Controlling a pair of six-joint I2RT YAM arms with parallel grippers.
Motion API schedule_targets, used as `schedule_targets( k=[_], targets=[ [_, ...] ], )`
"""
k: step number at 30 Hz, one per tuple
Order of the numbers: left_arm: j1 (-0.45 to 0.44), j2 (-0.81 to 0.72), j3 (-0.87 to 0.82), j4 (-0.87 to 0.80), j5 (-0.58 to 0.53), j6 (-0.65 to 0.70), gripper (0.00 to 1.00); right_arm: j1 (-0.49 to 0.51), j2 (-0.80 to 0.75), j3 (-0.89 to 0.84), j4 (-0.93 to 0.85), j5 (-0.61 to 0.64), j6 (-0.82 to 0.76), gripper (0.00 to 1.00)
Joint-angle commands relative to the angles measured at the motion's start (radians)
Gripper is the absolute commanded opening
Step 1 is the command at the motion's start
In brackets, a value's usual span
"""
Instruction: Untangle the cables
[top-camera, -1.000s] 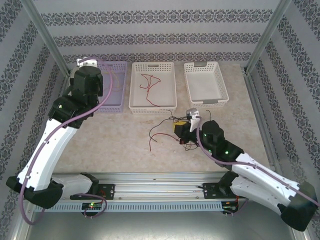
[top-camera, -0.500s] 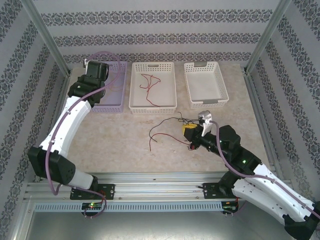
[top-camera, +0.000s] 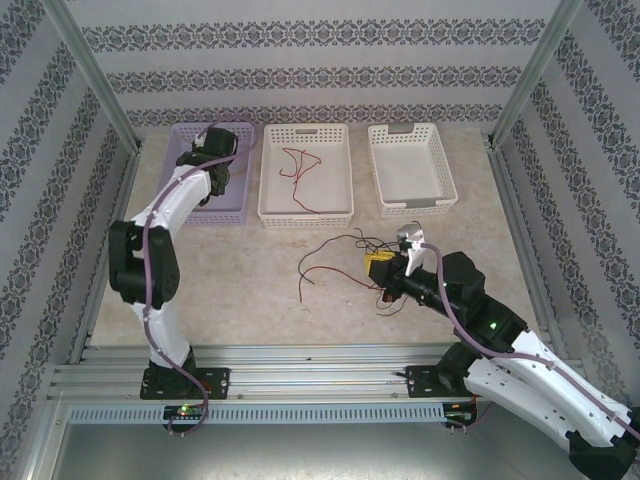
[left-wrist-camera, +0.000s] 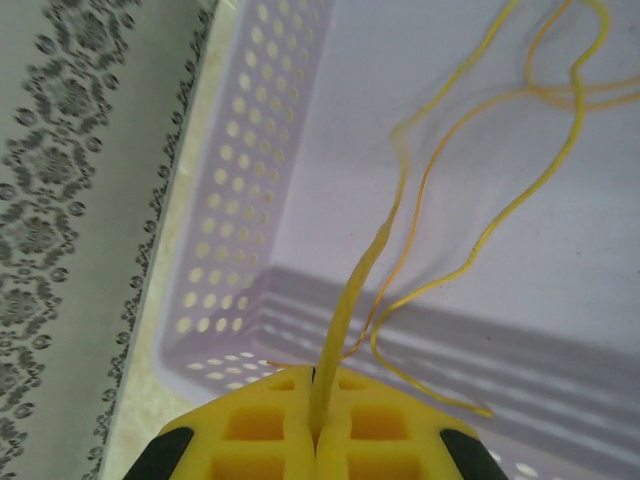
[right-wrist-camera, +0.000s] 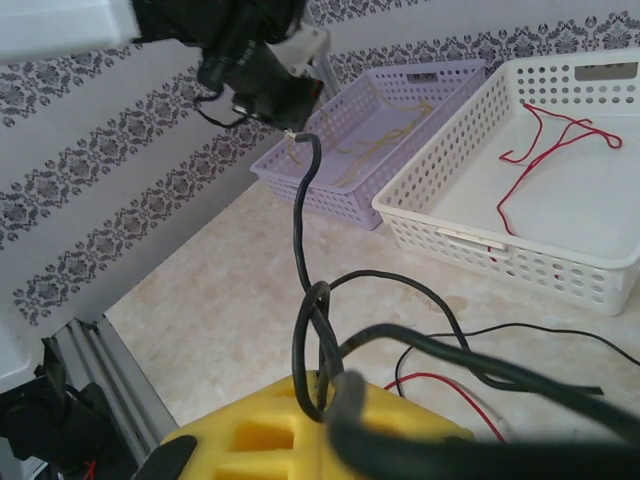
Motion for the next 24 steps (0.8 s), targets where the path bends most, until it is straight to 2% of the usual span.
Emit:
schedule_targets(
  k=[1, 10, 19, 24],
  targets=[
    [0.027, 0.056, 0.072, -0.071, 0.017, -0.043, 0.00, 0.015, -0.020, 0.035, 0.001, -0.024, 0.015, 0.00],
    [0.037, 0.222, 0.176, -0.112, 0.020, -0.036, 0.00, 0.019, -0.010, 0.038, 0.003, -0.038, 0.011, 0.00],
    [0.041, 0.268, 0.240, -0.155, 0.028, -0.045, 0.00, 0.021, 0.016, 0.035, 0.024, -0.043, 0.008, 0.00],
    [0.042, 0.231, 0.234, -0.153, 0.033, -0.045, 0.16, 0.021, 0.037, 0.039, 0.044, -0.051, 0.013, 0.00]
  ],
)
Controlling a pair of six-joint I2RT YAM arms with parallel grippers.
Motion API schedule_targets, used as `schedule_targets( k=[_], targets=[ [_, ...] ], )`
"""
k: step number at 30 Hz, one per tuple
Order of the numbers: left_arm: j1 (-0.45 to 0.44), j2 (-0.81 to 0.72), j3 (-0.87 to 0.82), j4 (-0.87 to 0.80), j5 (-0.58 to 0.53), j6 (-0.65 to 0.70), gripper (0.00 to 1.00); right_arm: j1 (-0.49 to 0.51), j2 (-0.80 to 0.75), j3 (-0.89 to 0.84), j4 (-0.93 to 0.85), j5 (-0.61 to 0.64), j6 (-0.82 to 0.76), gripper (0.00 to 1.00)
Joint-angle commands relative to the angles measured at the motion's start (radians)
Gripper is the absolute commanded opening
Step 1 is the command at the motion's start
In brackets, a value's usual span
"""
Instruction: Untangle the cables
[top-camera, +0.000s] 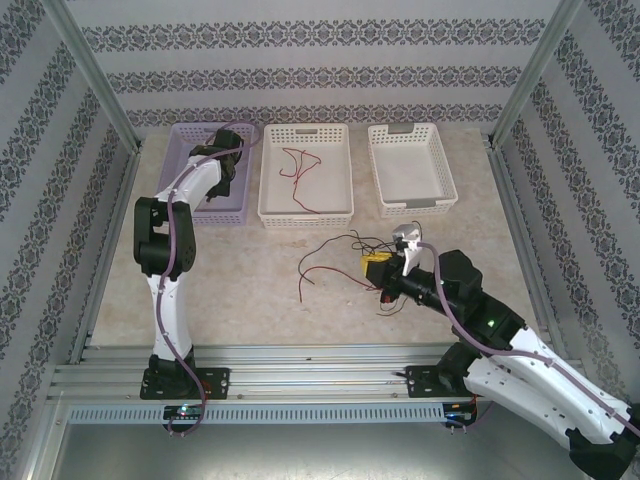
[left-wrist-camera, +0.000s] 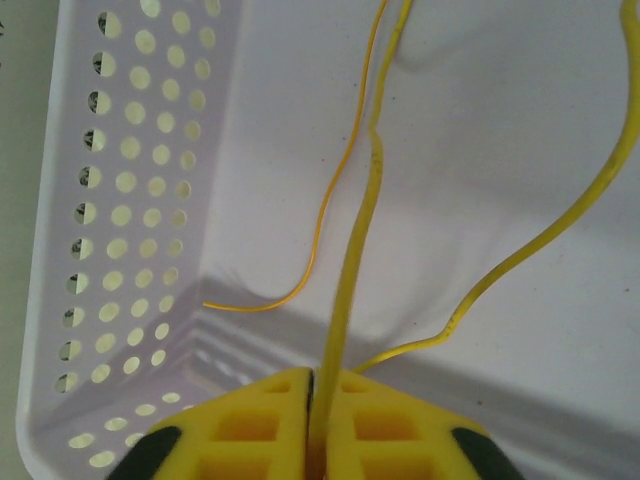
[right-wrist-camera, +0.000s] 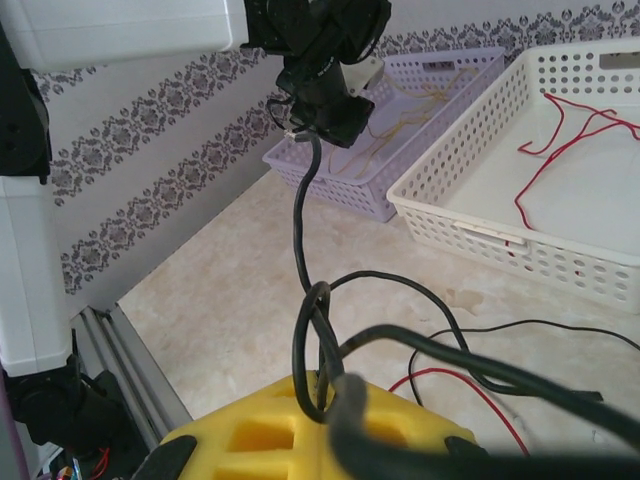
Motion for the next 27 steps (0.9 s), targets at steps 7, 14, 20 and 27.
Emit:
schedule_targets(
  k=[7, 14, 20, 27],
  targets=[
    [0.015, -0.094, 0.023, -0.051, 0.028, -0.029, 0.45, 0.018, -0.003, 0.039, 0.050, -0.034, 0.030, 0.00],
    [0.015, -0.185, 0.015, -0.056, 0.057, -0.054, 0.71, 0.021, -0.004, 0.056, 0.033, -0.033, 0.044, 0.00],
    [0.012, -0.290, -0.017, -0.062, 0.135, -0.095, 0.75, 0.020, 0.030, 0.087, 0.000, 0.000, 0.073, 0.00],
    [-0.062, -0.497, -0.158, -0.033, 0.299, -0.163, 0.76, 0.020, 0.144, 0.229, -0.038, -0.018, 0.092, 0.00]
  ],
)
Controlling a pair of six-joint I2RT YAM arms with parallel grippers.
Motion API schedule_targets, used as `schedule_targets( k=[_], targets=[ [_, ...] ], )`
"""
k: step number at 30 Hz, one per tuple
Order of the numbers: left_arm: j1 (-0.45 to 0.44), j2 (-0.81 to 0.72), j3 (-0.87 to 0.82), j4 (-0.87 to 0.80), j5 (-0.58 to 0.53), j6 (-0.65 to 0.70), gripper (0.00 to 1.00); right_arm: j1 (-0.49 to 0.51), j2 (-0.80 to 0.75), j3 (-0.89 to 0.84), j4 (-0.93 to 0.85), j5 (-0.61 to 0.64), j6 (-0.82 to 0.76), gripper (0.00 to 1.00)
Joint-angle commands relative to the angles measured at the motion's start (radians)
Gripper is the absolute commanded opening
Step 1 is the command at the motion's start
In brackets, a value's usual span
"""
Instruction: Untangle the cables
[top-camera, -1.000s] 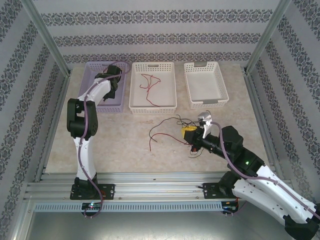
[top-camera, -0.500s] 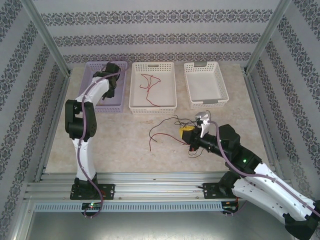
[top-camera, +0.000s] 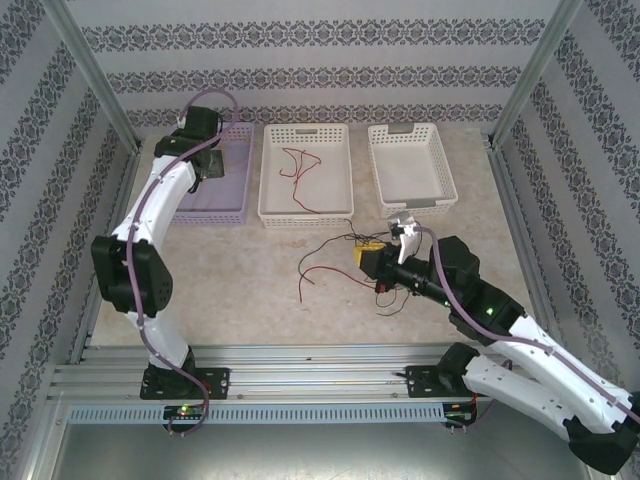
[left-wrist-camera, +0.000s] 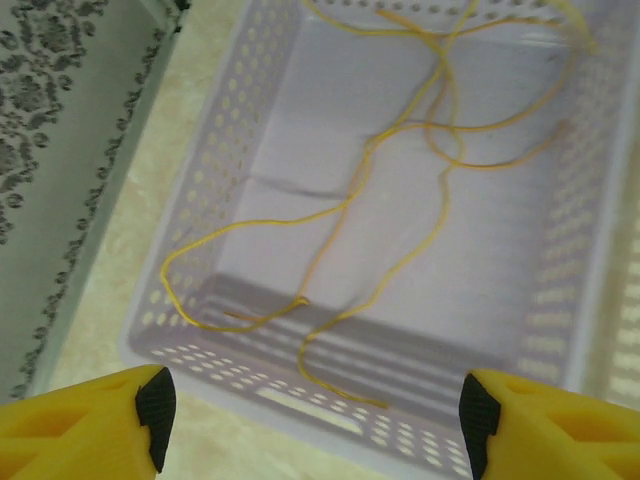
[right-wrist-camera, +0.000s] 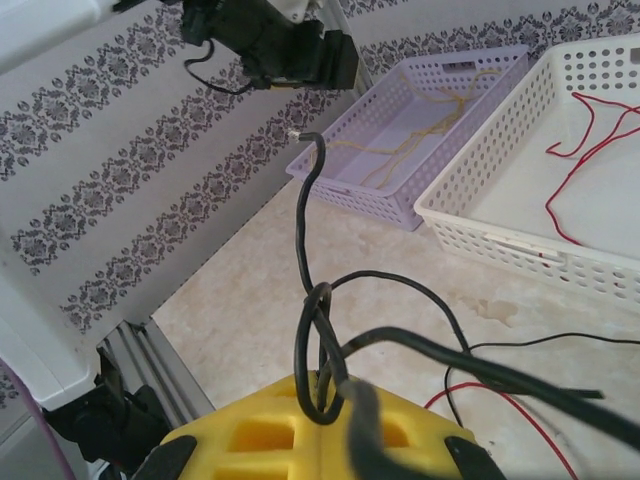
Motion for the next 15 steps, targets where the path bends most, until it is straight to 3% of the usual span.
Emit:
schedule_targets(
  k=[1, 8, 11, 15],
  targets=[
    [-0.058, -0.130, -0.102, 0.005, 0.139, -0.076, 0.76, 0.007, 0.043, 0.104, -0.023, 0.004, 0.020, 0.00],
    [-0.176, -0.474, -0.464, 0.233, 0.457, -0.199, 0.78, -0.019, 0.192, 0.249, -0.064, -0.041, 0.059, 0.00],
    [-0.254, -0.622, -0.641, 0.420, 0.602, -0.248, 0.79, -0.029, 0.226, 0.275, -0.055, -0.074, 0.094, 0.00],
    [-0.373, -0.749, -0.809, 0.649, 0.689, -0.273, 0.81, -0.036, 0.253, 0.294, -0.047, -0.119, 0.134, 0.00]
  ],
)
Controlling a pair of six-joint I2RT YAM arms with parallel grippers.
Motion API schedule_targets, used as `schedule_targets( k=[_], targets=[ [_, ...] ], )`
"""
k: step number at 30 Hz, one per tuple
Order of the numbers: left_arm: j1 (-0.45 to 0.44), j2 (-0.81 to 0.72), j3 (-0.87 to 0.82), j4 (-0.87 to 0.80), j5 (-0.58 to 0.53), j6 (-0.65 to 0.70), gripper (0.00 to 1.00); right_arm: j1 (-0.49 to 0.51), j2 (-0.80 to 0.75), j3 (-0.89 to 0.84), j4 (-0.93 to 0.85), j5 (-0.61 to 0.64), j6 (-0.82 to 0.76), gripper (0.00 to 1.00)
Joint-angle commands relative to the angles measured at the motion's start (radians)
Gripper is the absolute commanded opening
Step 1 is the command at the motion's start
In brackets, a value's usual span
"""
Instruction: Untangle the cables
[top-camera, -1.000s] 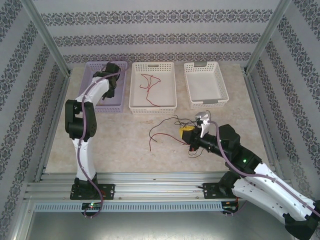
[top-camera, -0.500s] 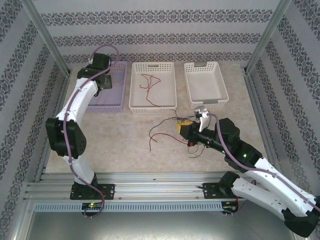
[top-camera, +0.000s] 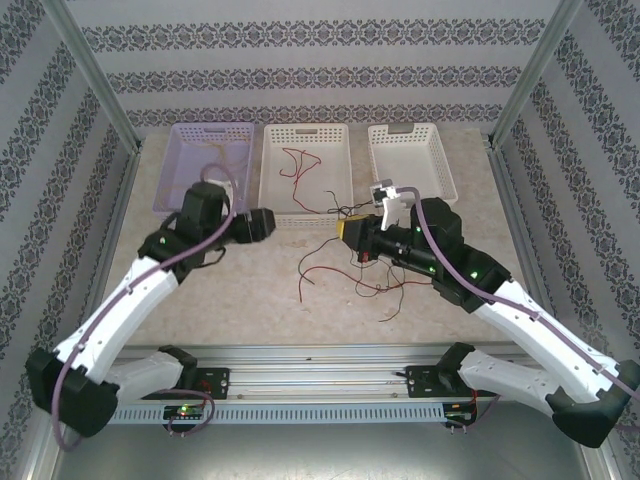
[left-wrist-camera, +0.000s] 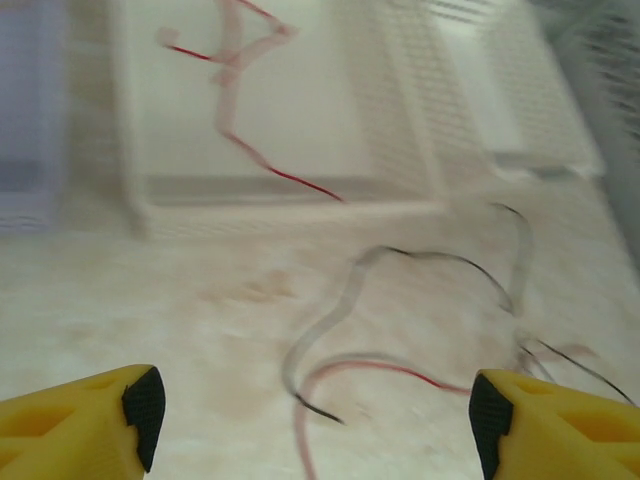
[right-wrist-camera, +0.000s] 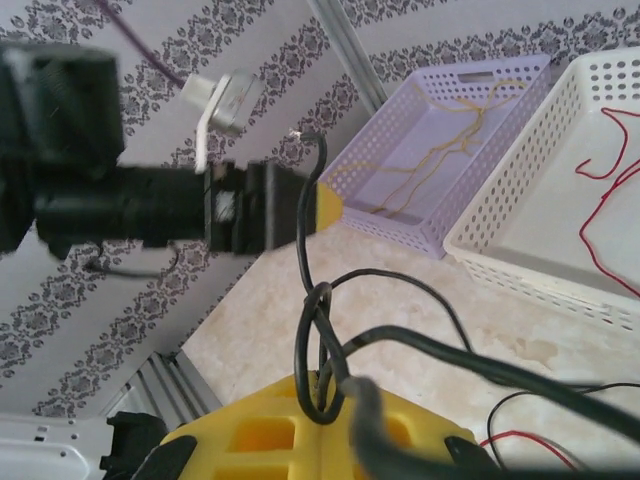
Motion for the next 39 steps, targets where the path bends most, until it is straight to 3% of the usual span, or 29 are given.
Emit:
schedule_targets(
  k=[1, 8, 15, 25, 30, 34, 39],
  targets=[
    [-0.097, -0.074, -0.101, 0.300, 0.158, -0.049, 0.81, -0.006, 0.008, 0.037, 0.011, -0.066, 0.059, 0.00],
    [-0.293, -0.049, -0.214, 0.494, 0.168, 0.020, 0.81, -0.007, 0.026, 0.036, 0.019, -0.127, 0.107, 0.00],
    [-0.415, 0.013, -0.253, 0.649, 0.207, 0.045, 0.80, -0.009, 0.021, 0.029, 0.018, -0.139, 0.120, 0.00],
    [-0.488, 0.090, -0.284, 0.782, 0.217, 0.034, 0.80, -0.010, 0.024, 0.006, 0.042, -0.167, 0.153, 0.00],
    [-0.499, 0.128, -0.275, 0.800, 0.206, 0.039, 0.75, -0.010, 0.024, -0.011, 0.066, -0.178, 0.172, 0.00],
    [-0.499, 0.133, -0.269, 0.794, 0.181, 0.048, 0.69, -0.010, 0.026, -0.027, 0.098, -0.198, 0.195, 0.00],
    [-0.499, 0.133, -0.264, 0.803, 0.171, 0.050, 0.51, -0.010, 0.021, -0.040, 0.111, -0.199, 0.206, 0.00]
  ],
)
